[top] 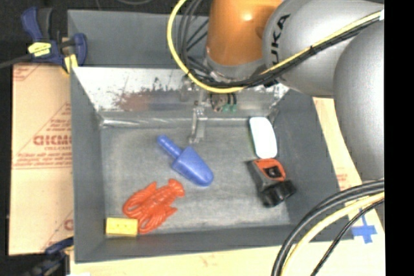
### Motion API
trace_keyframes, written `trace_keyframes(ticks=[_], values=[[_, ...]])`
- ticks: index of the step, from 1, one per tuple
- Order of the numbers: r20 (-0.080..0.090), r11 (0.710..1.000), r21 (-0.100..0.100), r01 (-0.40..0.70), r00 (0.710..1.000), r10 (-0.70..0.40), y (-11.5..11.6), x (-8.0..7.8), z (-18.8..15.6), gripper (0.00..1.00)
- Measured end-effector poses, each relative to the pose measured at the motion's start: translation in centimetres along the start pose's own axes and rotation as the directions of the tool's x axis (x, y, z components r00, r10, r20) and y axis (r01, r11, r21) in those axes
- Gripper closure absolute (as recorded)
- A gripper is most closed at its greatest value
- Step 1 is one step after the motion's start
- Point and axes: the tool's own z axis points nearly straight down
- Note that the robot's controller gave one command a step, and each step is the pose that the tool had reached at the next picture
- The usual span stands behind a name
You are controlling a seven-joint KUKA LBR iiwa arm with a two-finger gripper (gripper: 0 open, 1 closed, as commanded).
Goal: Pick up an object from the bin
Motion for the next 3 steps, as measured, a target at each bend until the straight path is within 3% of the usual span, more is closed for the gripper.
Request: trace_keyframes(ticks=[1,2,3], values=[[0.008,1.000,-0.001,-0.001,1.000,0.001,0.0,-0.1,-0.6,0.00],[0.011,0.997,0.003,0.078,0.997,-0.078,1.1,2.5,3.6,0.00],[0.005,1.000,0.000,-0.009,1.000,0.009,0.7,3.1,6.1,0.00]])
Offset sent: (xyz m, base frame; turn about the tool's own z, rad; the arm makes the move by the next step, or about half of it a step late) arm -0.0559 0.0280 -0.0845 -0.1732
